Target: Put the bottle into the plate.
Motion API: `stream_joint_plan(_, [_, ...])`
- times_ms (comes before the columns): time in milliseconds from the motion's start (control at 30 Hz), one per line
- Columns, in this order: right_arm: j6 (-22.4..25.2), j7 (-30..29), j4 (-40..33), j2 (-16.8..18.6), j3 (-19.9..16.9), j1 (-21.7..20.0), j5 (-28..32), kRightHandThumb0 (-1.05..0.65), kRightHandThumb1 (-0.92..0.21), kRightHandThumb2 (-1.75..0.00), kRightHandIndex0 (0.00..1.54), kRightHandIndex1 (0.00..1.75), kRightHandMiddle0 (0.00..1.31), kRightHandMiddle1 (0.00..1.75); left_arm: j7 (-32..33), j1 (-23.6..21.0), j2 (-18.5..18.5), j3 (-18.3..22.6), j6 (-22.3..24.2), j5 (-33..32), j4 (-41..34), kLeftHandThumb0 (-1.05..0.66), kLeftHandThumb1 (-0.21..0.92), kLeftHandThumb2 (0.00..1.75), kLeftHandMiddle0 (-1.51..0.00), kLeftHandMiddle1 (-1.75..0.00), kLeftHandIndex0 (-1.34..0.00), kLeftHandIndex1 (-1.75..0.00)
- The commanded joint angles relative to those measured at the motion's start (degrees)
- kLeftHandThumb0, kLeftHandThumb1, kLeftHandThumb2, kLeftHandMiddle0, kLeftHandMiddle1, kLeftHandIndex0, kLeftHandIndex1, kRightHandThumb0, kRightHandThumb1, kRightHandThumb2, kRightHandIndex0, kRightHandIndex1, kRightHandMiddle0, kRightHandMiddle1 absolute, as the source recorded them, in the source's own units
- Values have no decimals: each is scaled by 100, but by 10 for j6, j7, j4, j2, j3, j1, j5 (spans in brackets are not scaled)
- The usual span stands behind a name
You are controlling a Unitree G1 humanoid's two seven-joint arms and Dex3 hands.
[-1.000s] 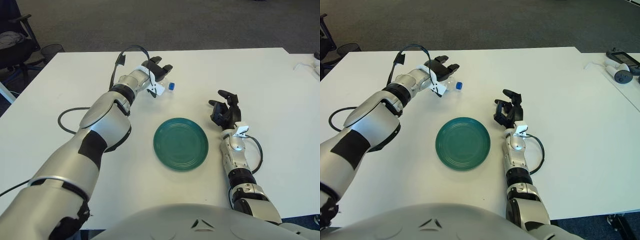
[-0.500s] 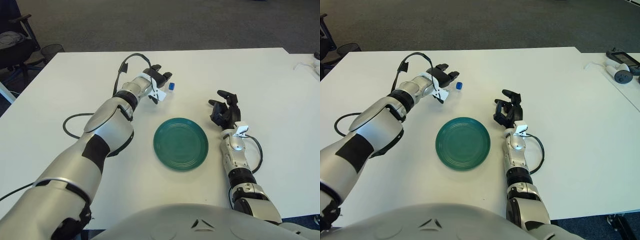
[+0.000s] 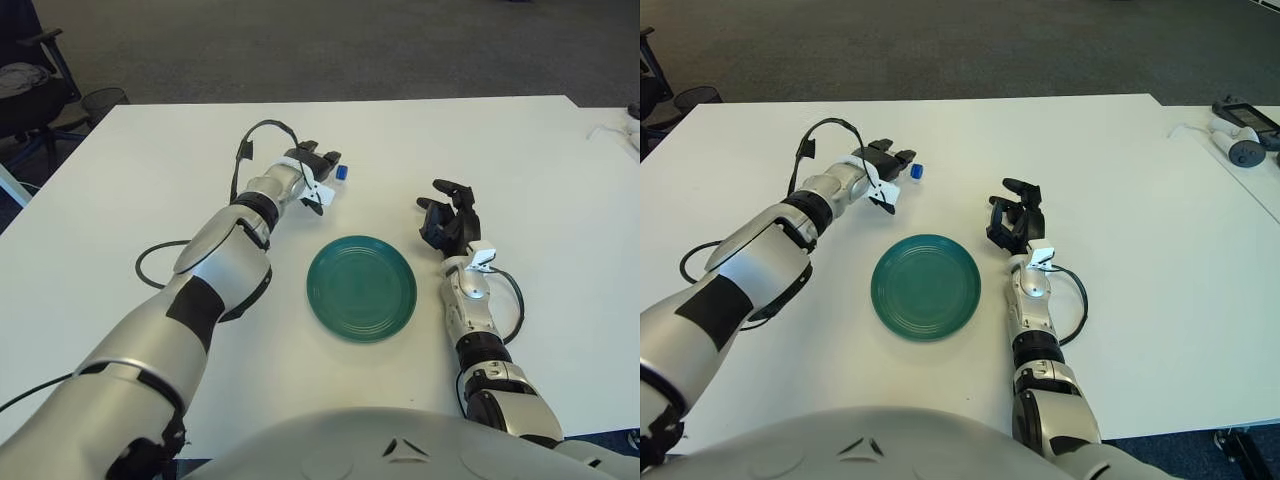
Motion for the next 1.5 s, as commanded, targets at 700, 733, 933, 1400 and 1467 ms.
stream_joint_plan(700, [14,9,80,6,-12,38,22,-40,-56,-110,27,116,1,158,-18,42,22,82,67,-58,2,-104,92,20,0,0,0,0])
stream_joint_plan(733, [14,10,81,6,-12,37,23,-39,-56,-110,27,117,2,158,-19,42,23,84,67,-59,2,-104,92,21,0,0,0,0])
stream_joint_plan(933, [14,13,80,5,-11,38,23,-40,-56,-110,27,117,1,158,-21,45,36,112,75,-78,1,-104,92,21,0,0,0,0])
stream_joint_plan(1400, [16,25,80,7,-12,38,29,-41,-57,-107,28,115,3,156,-20,47,41,123,82,-77,0,-105,92,19,0,0,0,0])
stream_joint_plan(1467, [17,26,78,7,-12,39,30,-41,-57,-107,28,114,4,155,-21,46,42,125,81,-78,0,-105,92,18,0,0,0,0])
